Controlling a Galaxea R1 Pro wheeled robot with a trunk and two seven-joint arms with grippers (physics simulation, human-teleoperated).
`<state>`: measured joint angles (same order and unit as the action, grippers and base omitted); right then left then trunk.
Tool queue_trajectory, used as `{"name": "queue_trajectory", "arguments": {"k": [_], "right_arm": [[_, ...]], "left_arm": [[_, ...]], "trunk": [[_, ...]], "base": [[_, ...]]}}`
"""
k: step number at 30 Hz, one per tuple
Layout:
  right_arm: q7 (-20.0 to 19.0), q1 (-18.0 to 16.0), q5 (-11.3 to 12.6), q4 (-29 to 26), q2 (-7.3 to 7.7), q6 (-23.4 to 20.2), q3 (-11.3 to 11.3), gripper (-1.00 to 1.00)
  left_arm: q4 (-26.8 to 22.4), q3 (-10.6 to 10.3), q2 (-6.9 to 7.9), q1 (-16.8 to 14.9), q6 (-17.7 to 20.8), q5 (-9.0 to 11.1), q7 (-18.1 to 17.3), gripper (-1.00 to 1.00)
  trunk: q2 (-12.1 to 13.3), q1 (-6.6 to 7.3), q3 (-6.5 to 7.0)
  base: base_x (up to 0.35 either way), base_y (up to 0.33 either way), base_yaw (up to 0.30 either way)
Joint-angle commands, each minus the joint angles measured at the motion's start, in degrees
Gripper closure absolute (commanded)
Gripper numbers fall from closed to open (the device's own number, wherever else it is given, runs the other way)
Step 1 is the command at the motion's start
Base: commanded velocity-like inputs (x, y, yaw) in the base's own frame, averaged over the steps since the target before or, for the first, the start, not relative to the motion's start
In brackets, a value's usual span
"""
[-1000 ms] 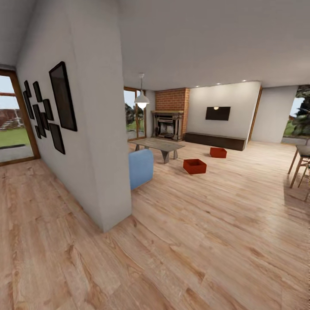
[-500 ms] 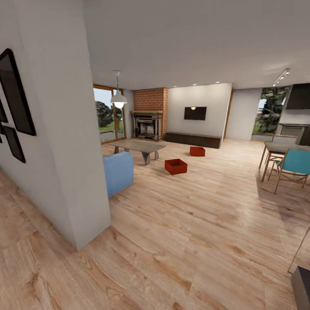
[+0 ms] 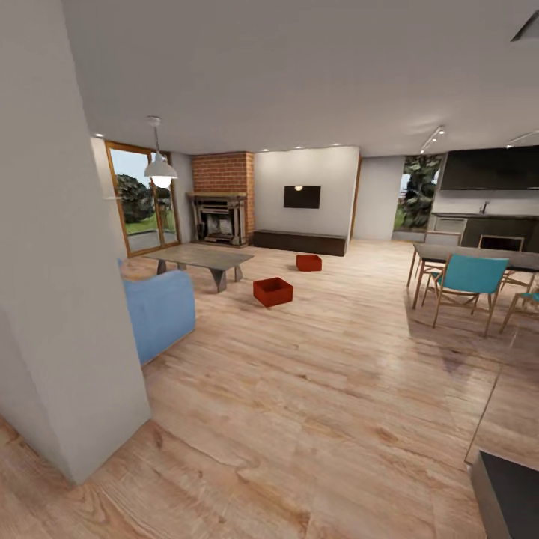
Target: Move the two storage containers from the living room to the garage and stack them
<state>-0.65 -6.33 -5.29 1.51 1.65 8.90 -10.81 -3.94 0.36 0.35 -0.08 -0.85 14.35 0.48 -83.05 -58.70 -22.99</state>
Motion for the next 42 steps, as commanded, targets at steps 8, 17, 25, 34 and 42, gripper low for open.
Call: {"name": "queue_trajectory", "arguments": {"k": [8,17,25,34,42], "right_arm": [[-0.1,-0.1,-0.6,0.2,0.02,0.2,0.1,-1.00],[-0.1,-0.1,-0.6,0.2,0.02,0.2,0.1,-1.00],[0.3,-0.1,-1.0,0.2,0.05,0.3,-0.4,-1.00],[0.4,-0.1,-1.4,0.1,0.28,0.4,-0.9,-1.00],[0.4,-0.1,-1.5,0.1,0.35,0.4,-1.0,-1.00]], "left_arm": [[0.0,0.0,0.00,0.0,-0.1,0.2,0.0,-1.00],[0.0,0.0,0.00,0.0,-0.2,0.2,0.0,-1.00],[0.0,0.0,0.00,0.0,-0.1,0.2,0.0,-1.00],[0.0,0.0,0.00,0.0,0.1,0.2,0.0,-1.00],[-0.1,0.0,0.00,0.0,0.0,0.2,0.0,-1.00]], "trunk": [[0.0,-0.03,-0.06],[0.0,-0.03,-0.06],[0.0,-0.03,-0.06],[0.0,-0.03,-0.06],[0.0,-0.03,-0.06]], "base": [[0.324,0.000,-0.300],[0.324,0.000,-0.300],[0.324,0.000,-0.157],[0.324,0.000,-0.003],[0.324,0.000,0.000]]}}
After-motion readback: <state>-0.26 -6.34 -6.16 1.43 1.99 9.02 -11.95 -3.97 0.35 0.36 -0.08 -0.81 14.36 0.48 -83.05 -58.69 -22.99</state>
